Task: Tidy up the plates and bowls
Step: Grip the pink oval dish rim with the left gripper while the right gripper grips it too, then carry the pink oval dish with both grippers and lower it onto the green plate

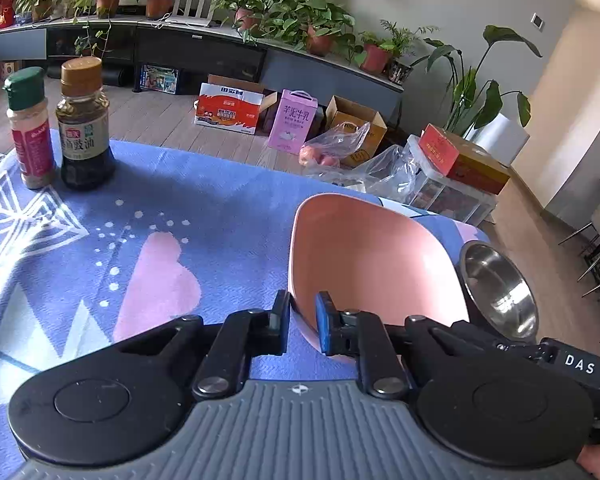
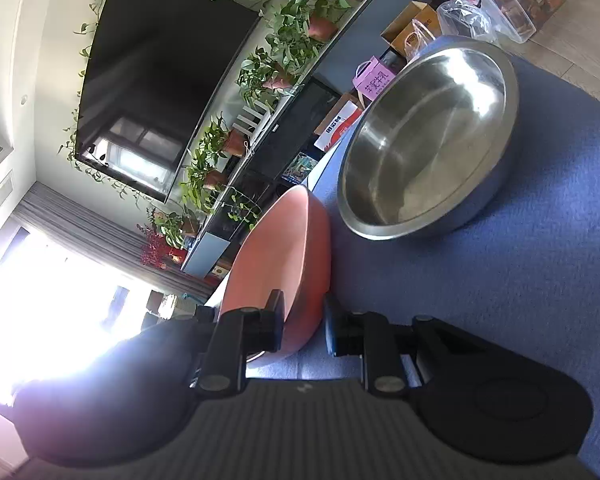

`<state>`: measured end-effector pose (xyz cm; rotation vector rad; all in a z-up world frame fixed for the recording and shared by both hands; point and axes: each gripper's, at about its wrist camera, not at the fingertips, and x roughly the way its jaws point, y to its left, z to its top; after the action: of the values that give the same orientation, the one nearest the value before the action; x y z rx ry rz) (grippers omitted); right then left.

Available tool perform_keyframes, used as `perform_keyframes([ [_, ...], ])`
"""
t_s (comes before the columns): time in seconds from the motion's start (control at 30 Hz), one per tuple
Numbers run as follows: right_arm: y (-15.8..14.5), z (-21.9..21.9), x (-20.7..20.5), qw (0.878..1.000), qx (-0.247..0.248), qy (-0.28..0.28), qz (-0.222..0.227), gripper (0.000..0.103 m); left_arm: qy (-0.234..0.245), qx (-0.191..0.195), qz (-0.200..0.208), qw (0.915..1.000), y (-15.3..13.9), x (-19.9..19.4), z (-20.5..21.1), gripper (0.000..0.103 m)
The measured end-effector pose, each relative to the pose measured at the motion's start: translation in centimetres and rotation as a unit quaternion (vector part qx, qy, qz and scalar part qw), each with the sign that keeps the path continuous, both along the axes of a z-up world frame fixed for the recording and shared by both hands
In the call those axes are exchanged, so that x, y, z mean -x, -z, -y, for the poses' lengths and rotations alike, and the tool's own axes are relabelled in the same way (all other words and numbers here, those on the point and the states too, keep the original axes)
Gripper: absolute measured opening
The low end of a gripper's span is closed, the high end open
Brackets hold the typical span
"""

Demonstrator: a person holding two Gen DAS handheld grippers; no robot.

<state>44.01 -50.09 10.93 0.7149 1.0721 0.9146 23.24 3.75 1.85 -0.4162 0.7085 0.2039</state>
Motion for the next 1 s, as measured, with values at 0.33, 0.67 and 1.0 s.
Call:
perform_keyframes([
  [0.33,-1.4,0.4,1.6,1.000,0.014,-0.014,0.013,0.074,0.021,-0.001,0.003,0.9998,-1.8,3.6,0.1,0.013],
  [0.67,-4.3,1.6,4.7,0.996,0.041,-0.038,0.074,0.074,0.044,0.001,0.012,0.9990,-3.1,9.1,1.3,0.013],
  [1.0,-4.5,1.4,8.0,0.991,0.068,-0.065,0.098,0.074,0.052,0.002,0.002,0.9986,-2.9,13.9,1.0,0.013],
])
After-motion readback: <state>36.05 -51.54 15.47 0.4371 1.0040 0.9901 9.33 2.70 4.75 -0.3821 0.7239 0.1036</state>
